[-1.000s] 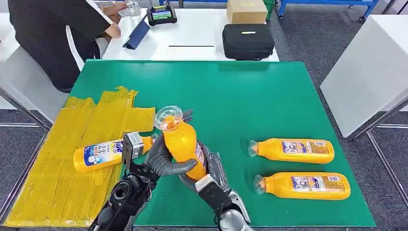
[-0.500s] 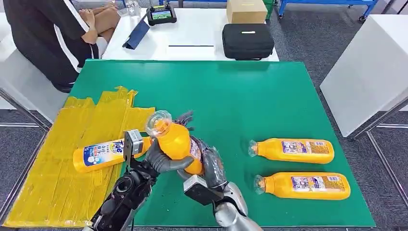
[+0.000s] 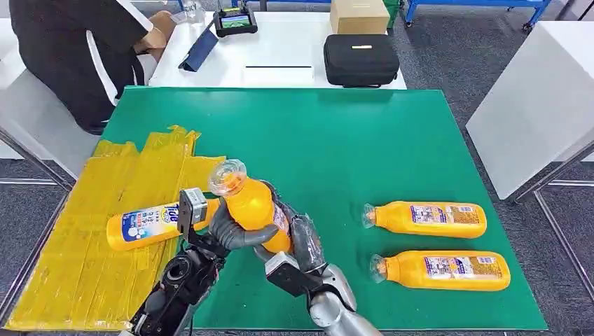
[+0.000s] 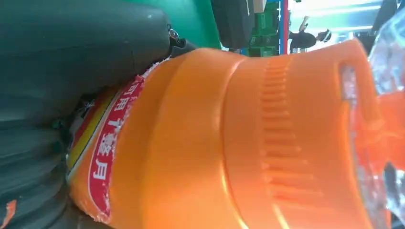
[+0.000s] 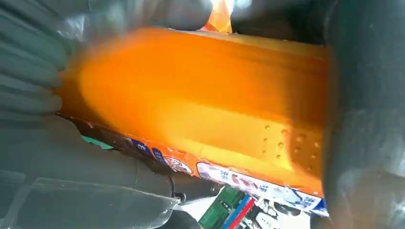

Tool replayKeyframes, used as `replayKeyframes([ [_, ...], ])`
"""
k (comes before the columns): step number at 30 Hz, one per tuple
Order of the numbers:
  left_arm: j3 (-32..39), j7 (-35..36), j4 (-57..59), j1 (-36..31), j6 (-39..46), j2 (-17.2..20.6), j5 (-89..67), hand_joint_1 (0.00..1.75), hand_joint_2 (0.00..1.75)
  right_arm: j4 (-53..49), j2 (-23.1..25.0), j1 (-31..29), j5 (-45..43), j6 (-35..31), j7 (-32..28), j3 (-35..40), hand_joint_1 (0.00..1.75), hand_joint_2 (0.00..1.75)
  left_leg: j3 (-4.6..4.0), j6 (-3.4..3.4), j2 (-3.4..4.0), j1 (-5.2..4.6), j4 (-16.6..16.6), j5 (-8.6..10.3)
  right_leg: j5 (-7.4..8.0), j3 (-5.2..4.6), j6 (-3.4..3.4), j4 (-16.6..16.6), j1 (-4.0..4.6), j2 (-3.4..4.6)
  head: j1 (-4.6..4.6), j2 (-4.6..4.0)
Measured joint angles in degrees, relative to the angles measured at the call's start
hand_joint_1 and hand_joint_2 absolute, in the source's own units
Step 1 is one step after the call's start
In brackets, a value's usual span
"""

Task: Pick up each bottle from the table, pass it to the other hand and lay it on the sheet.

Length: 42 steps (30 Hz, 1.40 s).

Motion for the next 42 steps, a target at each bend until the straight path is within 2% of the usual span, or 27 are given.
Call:
replayKeyframes([
  [1,0.02,0.00,0.00,0.00,0.00,0.00,0.00,1.75,1.75,0.00,0.00,-0.03,-0.02,0.04,-0.02,0.00,1.75,1.75,0.00,0.00,0.00,0.00,0.00,0.00,0.00,0.00,0.00,0.00,0.00,0.00,-0.02,0.00],
  [2,0.04,-0.02,0.00,0.00,0.00,0.00,0.00,1.75,1.75,0.00,0.00,-0.05,-0.02,0.04,0.00,0.00,1.36,1.75,0.00,0.00,0.00,0.00,0.00,0.00,0.00,0.00,0.00,0.00,0.00,0.00,0.00,0.00],
  [3,0.04,-0.02,0.00,0.00,0.00,0.00,0.00,1.75,1.75,0.02,0.00,-0.06,-0.02,0.07,0.00,0.00,0.00,1.75,0.00,0.00,0.00,0.00,0.00,0.00,0.00,0.00,0.00,0.00,0.00,0.00,-0.02,0.00],
  [11,0.98,-0.83,-0.81,0.46,2.43,-0.02,-0.03,1.75,1.75,-2.93,-0.77,0.30,-2.73,-0.18,0.46,-0.33,0.00,1.75,0.00,0.00,-0.02,0.00,0.00,0.00,0.00,-0.02,0.00,0.00,0.01,-0.01,-0.02,0.00],
  [12,1.27,-1.49,-1.23,0.55,4.95,-0.02,-1.76,1.75,1.75,-4.55,-1.20,0.87,-2.71,-0.70,0.94,-0.81,0.00,1.75,0.00,0.00,-0.05,0.00,0.00,0.00,0.00,-0.02,0.00,0.00,0.00,-0.02,0.00,0.00],
  [15,3.49,-3.50,-2.84,1.04,21.99,0.11,-13.42,1.75,1.75,-12.33,-3.54,3.42,-0.13,-4.54,3.16,-4.19,0.00,1.75,0.00,0.00,0.01,-0.01,0.00,-0.02,0.00,-0.02,0.00,-0.01,-0.01,0.02,-0.07,0.00],
  [17,4.86,-3.61,-3.61,1.60,27.75,0.26,-17.29,1.75,1.75,-16.23,-4.92,5.04,1.07,-4.81,4.00,-6.72,0.00,1.75,-0.02,0.01,-0.03,-0.01,0.00,-0.02,0.00,-0.02,0.00,-0.01,0.00,-0.03,-0.02,0.00],
  [26,6.99,-3.82,-5.11,2.92,30.36,0.37,-20.29,1.75,1.75,-24.68,-7.08,8.40,2.58,-4.28,4.44,-11.67,0.00,1.75,-0.04,0.01,-0.07,-0.01,0.00,-0.01,0.00,-0.03,0.00,-0.02,0.00,-0.12,0.00,0.00],
  [31,8.05,-1.53,-5.18,3.02,44.32,0.42,-35.80,1.75,1.75,-27.59,-7.37,10.54,4.24,-6.16,4.77,-14.39,0.00,1.75,-0.03,0.00,-0.08,0.00,0.00,-0.01,0.00,-0.03,0.00,-0.01,0.01,-0.13,-0.02,0.00],
  [34,9.44,3.63,-5.18,3.34,52.25,0.55,-54.18,1.75,1.75,-30.86,-7.45,13.00,6.12,-5.88,5.40,-17.22,0.00,1.75,-0.04,0.00,-0.07,0.00,0.00,-0.01,0.00,-0.03,0.00,-0.01,0.01,-0.13,-0.02,0.00],
  [38,11.65,16.30,-4.87,3.77,54.80,0.70,-89.88,1.75,1.75,-34.08,-7.15,15.34,8.31,-4.76,5.92,-19.74,0.00,1.75,-0.05,0.00,-0.06,-0.01,0.00,-0.01,-0.01,-0.05,0.00,-0.01,0.00,-0.12,-0.02,0.00],
  [39,11.09,21.69,-4.29,3.42,54.64,1.93,-95.97,1.75,1.75,-34.47,-7.06,15.55,8.57,-4.74,5.97,-20.09,0.00,1.75,-0.04,0.00,-0.05,-0.01,0.00,-0.01,-0.01,-0.08,0.00,-0.01,0.01,-0.12,0.00,0.00],
  [40,9.30,30.30,-3.67,2.55,53.93,3.48,-98.98,1.75,1.75,-34.88,-6.93,15.65,8.72,-4.66,6.10,-20.39,0.00,1.75,-0.04,0.00,-0.01,-0.01,0.00,-0.01,0.00,-0.12,-0.01,-0.01,0.01,-0.09,0.00,0.00],
  [42,3.83,43.30,-2.07,0.03,52.61,6.98,-98.97,1.75,1.75,-35.58,-6.73,15.86,9.14,-4.31,6.38,-21.07,0.00,1.75,-0.04,0.00,0.00,-0.01,0.00,-0.01,0.02,-0.11,-0.01,-0.02,0.00,-0.08,-0.07,0.00],
])
